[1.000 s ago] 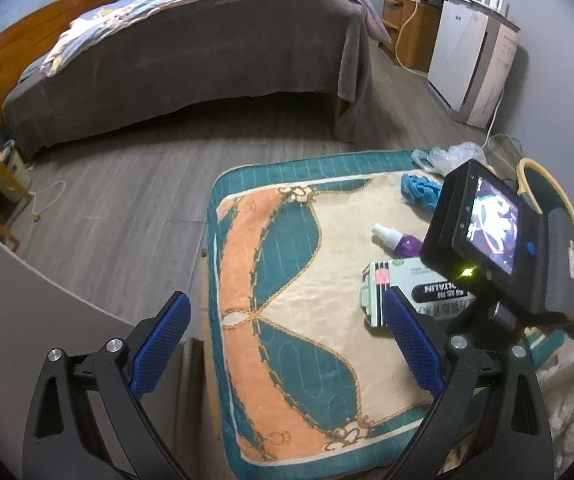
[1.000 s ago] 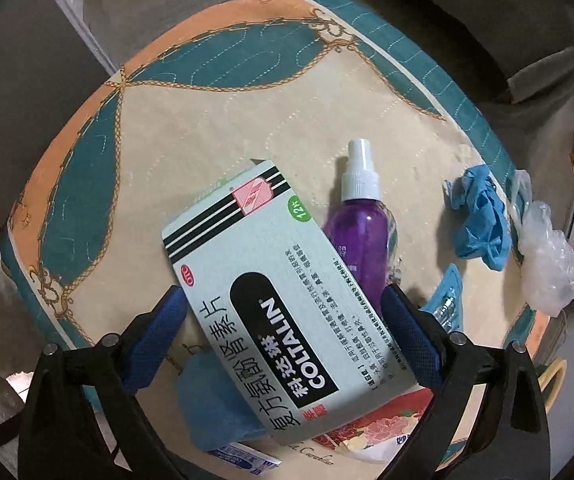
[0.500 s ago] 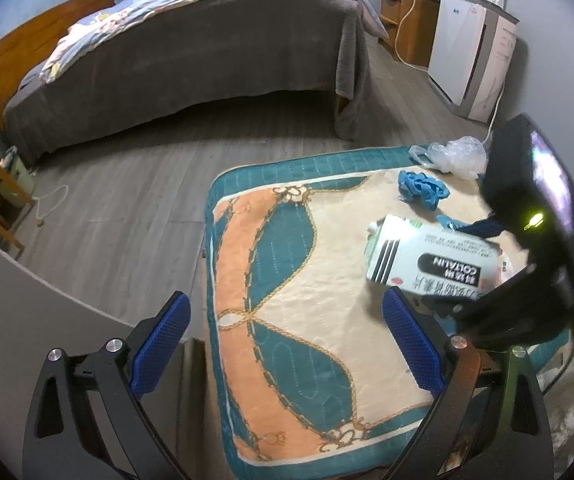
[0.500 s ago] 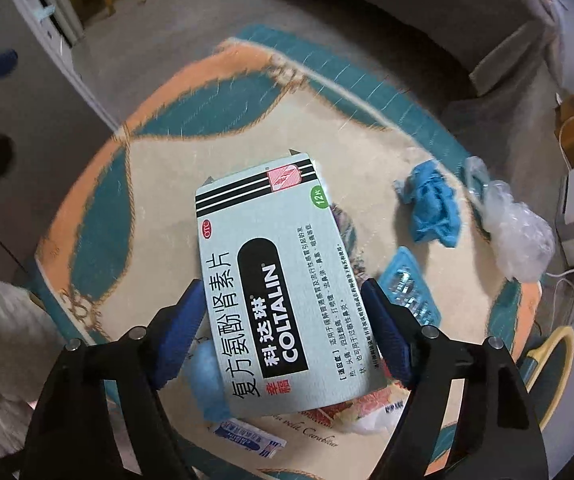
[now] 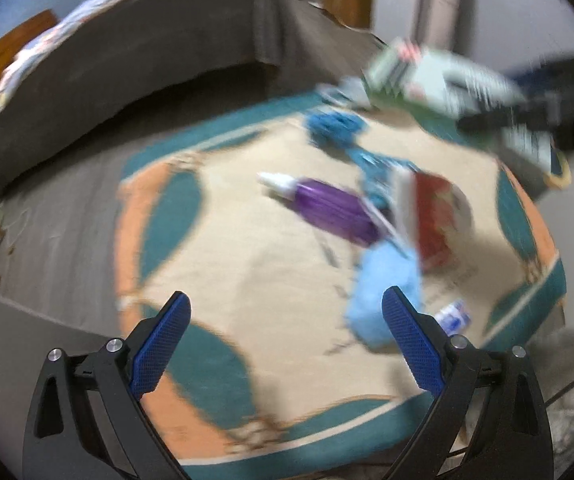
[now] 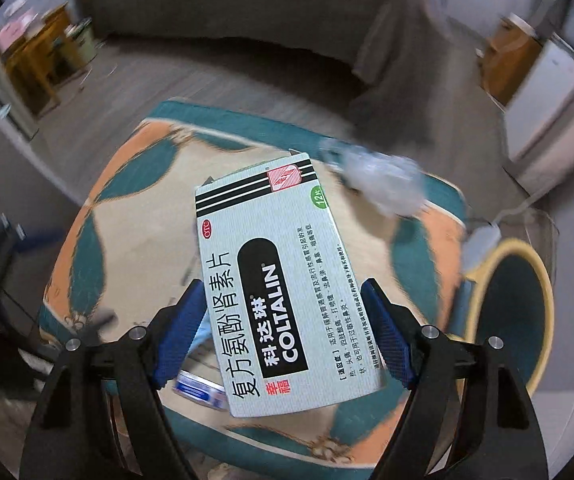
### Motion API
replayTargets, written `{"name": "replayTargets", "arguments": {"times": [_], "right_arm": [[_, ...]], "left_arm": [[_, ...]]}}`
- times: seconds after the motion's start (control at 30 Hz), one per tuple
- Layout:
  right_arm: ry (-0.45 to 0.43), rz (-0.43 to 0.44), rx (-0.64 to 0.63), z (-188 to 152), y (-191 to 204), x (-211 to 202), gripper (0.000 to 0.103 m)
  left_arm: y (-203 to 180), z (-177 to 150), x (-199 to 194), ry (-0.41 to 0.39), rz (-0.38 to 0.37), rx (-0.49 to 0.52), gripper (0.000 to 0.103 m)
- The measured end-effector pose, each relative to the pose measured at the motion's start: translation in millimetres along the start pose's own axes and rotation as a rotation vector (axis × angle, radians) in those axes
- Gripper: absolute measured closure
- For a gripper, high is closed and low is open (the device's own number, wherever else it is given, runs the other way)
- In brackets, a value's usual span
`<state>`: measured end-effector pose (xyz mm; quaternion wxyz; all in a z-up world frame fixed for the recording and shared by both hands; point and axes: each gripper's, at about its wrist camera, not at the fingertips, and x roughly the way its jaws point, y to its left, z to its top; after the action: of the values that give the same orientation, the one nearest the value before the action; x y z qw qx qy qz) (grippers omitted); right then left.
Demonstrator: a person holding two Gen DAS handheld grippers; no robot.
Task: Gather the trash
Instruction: 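Grasp the second blue face mask with the left tool, then carry the box in the right tool while the left carries the mask over the bin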
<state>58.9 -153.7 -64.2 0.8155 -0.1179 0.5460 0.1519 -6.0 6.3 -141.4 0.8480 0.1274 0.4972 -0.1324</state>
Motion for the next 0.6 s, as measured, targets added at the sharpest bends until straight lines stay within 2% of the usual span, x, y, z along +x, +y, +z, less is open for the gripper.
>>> {"name": "replayTargets", "arguments": {"times": [0.13,0.23,0.3,0.33,0.4,0.53,0.6], "right_arm": [[0.007,-0.004,0.064,-10.5,-26.0,-1.6,0.026],[0.001,-0.011,0.067,-15.4,-33.1,-3.3,0.026],[-0.002,-0.012,0.071,-18.8,-39.4,-5.7,0.026],[-0.003,-0.013,0.072,-20.1,-41.9,-6.4,0.026],[-0.005,-0.015,0.073,-22.9,-46.5,-8.0,0.026],[-0.010,-0.018,0.072,-26.8,-53.9,-13.4,0.026],[-0.017,-0.017,0.077,-27.8,-56.3,-16.5,0.026]], "left_arm": [[-29.0,-5.9,24.0,0.056,-0.051,0.021,0.007],[-38.6,-7.2,34.5,0.076,-0.068,0.008,0.014],[-42.2,-6.2,40.5,0.096,-0.070,0.003,0.030],[-44.0,-6.1,42.2,0.102,-0.065,0.006,0.033],[-45.9,-5.4,43.4,0.108,-0.059,0.013,0.047],[-44.8,-5.4,46.6,0.122,-0.071,0.008,0.068],[-45.7,-3.6,44.9,0.112,-0.058,0.019,0.074]]}}
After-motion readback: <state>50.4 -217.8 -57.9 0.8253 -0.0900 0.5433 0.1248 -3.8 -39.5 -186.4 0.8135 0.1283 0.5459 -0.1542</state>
